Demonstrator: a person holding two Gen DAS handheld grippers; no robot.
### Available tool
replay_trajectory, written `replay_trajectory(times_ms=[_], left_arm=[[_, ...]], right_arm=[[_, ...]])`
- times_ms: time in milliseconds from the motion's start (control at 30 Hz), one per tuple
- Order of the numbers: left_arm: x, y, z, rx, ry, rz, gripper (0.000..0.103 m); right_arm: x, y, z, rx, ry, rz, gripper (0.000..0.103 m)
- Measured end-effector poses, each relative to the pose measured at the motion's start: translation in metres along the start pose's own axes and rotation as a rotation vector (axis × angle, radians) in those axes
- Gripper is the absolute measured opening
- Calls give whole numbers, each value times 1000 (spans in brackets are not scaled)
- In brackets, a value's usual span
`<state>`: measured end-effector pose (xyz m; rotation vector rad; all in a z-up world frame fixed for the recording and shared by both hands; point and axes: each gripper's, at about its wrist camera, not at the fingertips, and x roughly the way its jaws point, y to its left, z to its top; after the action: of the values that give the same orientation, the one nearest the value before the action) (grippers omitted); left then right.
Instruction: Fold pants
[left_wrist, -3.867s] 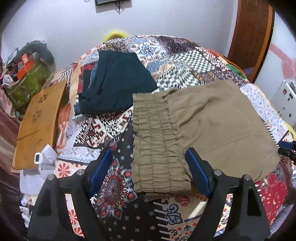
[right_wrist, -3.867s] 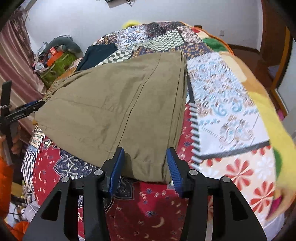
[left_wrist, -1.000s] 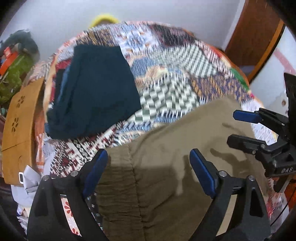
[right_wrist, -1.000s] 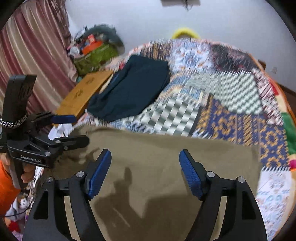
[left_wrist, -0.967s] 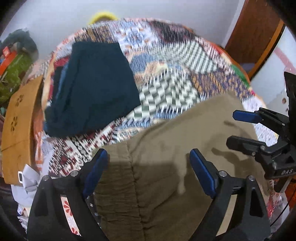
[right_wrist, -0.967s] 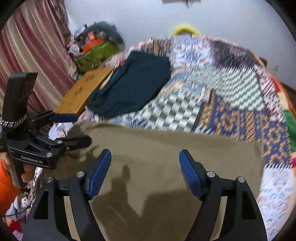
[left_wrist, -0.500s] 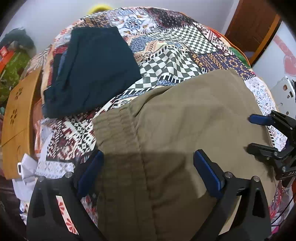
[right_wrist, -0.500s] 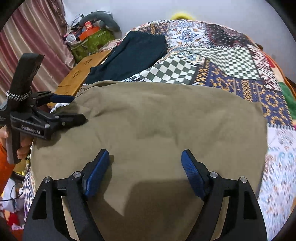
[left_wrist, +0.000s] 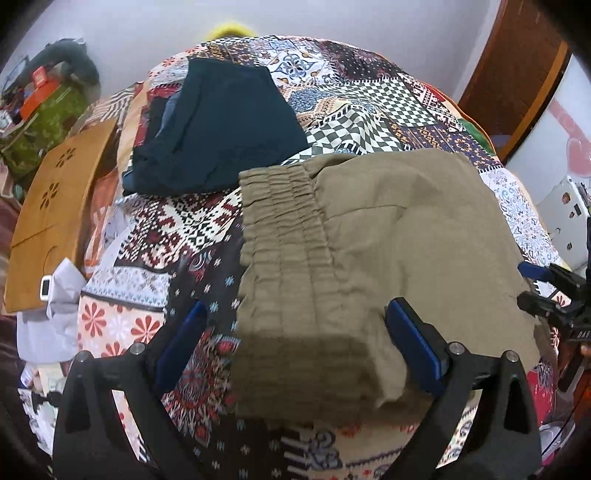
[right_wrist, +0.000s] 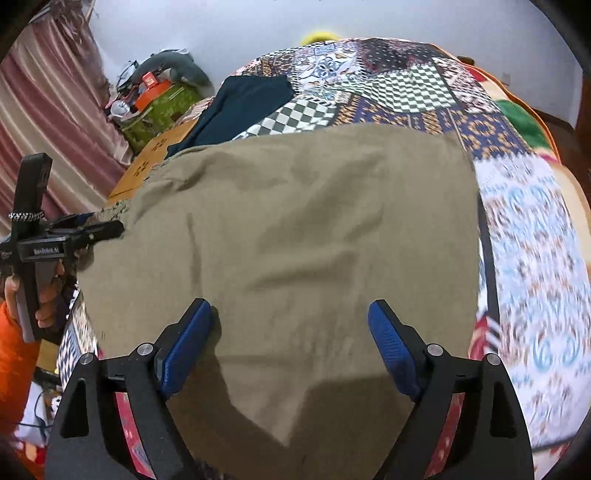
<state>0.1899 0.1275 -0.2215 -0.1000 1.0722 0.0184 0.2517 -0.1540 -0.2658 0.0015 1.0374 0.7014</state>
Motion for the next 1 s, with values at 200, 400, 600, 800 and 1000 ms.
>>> replay_trajectory(times_ms=[200,400,600,800,1000], left_arm=[[-19,2,-15,1,-47,38,99],[-32,3,-24,-10,-73,51,99],[-57,6,-27,-59,-128,63,99],[-77,7,-32,-144,-165,-5,99],[-61,-4,-50,-186,-83,-89,99]], right_arm=[[-13,-5,-21,22,0,-33,85],[-21,-6,-31,25,6,-65,85],[-37,2,-18,13,-44,-79,85],[-61,30,12,-49,-183,-78,85],[-40,58,22,-128,-214,-70,85]])
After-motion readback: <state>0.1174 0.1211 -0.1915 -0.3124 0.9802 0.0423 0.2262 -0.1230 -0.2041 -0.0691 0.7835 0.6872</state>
